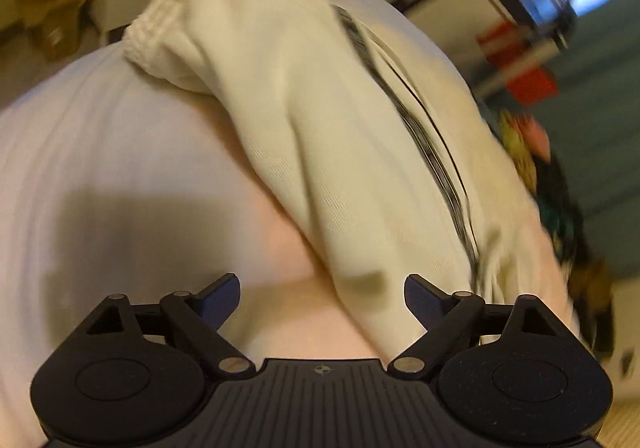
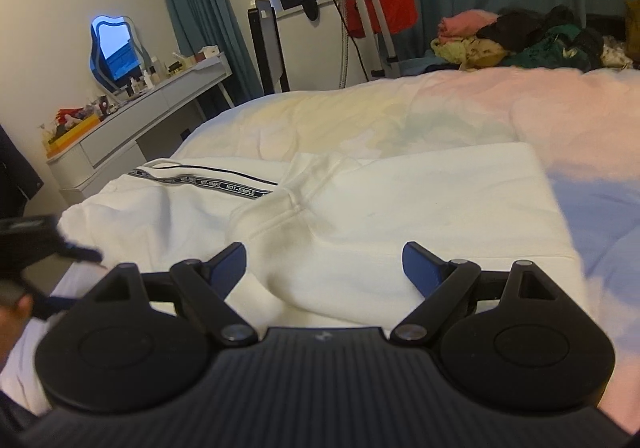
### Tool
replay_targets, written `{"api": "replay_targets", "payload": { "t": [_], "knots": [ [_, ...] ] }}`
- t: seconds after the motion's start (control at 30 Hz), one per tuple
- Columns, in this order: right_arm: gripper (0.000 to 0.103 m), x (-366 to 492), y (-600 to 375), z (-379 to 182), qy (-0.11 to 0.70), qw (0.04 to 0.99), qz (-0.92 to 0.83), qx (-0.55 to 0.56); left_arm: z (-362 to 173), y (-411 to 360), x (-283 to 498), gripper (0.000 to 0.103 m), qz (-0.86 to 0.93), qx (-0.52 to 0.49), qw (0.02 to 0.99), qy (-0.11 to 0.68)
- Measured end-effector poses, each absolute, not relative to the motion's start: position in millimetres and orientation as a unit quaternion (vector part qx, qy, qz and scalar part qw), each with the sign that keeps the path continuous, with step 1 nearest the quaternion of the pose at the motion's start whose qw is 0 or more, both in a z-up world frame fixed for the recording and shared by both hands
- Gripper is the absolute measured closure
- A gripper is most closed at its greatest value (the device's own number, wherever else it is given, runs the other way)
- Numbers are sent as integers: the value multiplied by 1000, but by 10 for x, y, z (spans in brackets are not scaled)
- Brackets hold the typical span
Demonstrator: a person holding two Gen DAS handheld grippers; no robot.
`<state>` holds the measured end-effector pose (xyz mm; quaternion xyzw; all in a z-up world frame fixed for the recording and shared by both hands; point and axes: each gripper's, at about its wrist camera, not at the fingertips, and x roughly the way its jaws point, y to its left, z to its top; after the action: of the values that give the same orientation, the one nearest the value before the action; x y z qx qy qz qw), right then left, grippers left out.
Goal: Fold clothes
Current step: 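Grasp the waistband with the left gripper and lift the sweatpants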
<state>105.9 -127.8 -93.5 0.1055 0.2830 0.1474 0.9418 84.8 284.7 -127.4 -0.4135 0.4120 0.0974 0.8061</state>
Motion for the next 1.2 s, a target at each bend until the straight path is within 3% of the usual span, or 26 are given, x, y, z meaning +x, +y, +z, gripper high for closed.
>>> {"api": "replay_targets", "payload": {
  "t": [0.17,0.3,0.47,0.67,0.73,0.93,1.2],
  "knots": [
    [17,1005,-1372,-919,282,939,144,135,-1355,3102,1057,17,126,-443,812,359],
    [17,1165,-1224,-1036,288,943,135,101,-1454,3379,1158,31,168,-460,814,311],
    [16,1300,-890,-1284,305,938,158,38,-1453,3574,1226,42,220,-453,824,260],
    [14,1340,-725,-1417,315,932,182,13,-1254,3496,1507,75,282,-409,829,258],
    [14,1351,-761,-1403,317,930,185,23,-1011,3316,1570,81,290,-342,857,256],
    [17,1339,-1002,-1214,307,928,186,101,-179,2462,1623,83,265,-162,932,188],
    [17,1127,-1844,-796,239,945,88,206,499,558,1533,86,166,-33,983,66]
  ]
}}
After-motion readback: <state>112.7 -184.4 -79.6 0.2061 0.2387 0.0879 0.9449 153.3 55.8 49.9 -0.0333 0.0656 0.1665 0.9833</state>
